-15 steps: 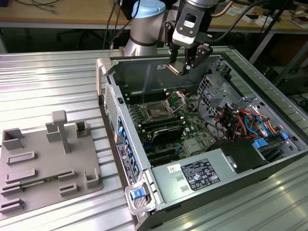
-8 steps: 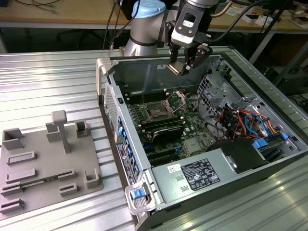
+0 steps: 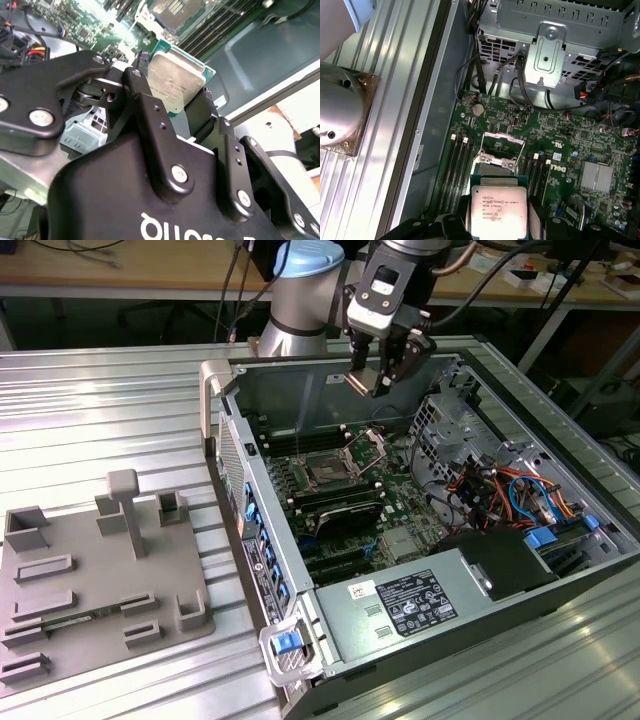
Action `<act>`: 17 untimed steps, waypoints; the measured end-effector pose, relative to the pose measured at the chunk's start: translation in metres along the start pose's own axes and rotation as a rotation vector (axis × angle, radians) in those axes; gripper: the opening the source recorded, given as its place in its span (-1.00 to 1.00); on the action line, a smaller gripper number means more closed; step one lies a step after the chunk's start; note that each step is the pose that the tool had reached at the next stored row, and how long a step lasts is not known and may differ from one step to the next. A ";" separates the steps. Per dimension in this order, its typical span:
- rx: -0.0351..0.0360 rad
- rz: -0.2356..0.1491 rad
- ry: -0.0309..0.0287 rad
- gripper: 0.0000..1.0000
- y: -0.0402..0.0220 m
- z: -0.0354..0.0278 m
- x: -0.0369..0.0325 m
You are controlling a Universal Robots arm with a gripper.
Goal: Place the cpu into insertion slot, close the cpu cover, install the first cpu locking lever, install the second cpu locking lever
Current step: 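Place the cpu into insertion slot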
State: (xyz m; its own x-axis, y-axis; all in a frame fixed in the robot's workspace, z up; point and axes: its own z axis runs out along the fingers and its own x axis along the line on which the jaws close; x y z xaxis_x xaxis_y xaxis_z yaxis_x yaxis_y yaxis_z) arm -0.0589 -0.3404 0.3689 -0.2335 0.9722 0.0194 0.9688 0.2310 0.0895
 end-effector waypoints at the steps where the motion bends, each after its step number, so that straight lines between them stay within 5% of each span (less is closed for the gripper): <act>1: 0.0000 0.000 0.0000 0.09 -0.0012 -0.0001 0.0003; 17: -0.0001 0.010 -0.0010 0.09 -0.0145 -0.0012 0.0040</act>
State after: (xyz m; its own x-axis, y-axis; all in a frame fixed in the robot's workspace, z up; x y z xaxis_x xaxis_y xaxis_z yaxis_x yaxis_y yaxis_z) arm -0.0740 -0.3400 0.3690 -0.2233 0.9746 0.0193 0.9712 0.2208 0.0894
